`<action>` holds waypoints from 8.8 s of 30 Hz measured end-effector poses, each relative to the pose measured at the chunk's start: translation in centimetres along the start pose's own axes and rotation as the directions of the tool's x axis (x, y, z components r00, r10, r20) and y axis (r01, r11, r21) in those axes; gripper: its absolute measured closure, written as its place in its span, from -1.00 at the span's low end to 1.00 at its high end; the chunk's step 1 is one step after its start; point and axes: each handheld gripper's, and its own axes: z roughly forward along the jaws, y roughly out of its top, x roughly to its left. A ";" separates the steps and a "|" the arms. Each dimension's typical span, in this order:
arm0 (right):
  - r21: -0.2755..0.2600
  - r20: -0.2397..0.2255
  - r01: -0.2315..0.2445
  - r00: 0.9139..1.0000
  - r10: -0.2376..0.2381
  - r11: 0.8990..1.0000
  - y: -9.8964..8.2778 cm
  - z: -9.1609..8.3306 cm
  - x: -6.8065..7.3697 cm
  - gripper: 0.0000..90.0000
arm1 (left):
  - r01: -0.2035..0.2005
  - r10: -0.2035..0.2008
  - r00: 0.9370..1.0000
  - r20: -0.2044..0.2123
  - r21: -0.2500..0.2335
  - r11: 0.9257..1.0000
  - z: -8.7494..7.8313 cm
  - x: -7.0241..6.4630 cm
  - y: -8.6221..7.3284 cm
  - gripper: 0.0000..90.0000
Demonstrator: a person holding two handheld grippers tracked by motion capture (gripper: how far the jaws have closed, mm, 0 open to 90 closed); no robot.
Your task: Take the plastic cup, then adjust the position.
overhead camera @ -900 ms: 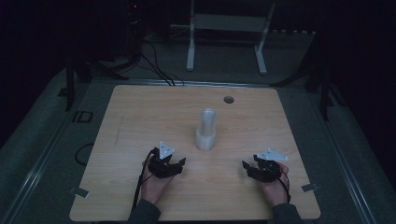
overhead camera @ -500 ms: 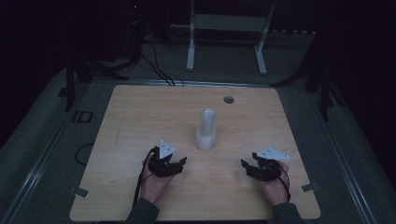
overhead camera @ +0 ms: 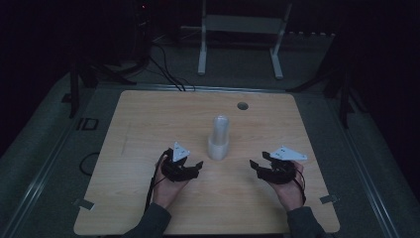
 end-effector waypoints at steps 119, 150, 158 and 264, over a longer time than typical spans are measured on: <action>-0.199 -0.123 0.087 0.986 -0.113 0.976 16.0 3.5 4.0 -0.12 | -0.031 0.036 0.998 0.043 -0.114 0.993 3.7 -2.1 4.7 -0.47; -0.248 -0.076 0.073 0.993 -0.094 0.966 16.4 -0.1 2.0 -0.12 | -0.013 0.020 0.998 0.064 -0.120 0.993 2.4 -2.0 3.5 -0.46; -0.240 -0.055 0.069 0.995 -0.084 0.968 15.6 -0.7 1.1 -0.12 | -0.009 0.018 0.997 0.070 -0.119 0.993 2.1 -2.0 3.3 -0.46; -0.175 -0.159 -0.277 0.955 0.250 0.945 3.6 -1.9 -2.7 -0.11 | -0.157 0.215 0.945 0.247 -0.234 0.959 2.7 -7.3 5.3 -0.46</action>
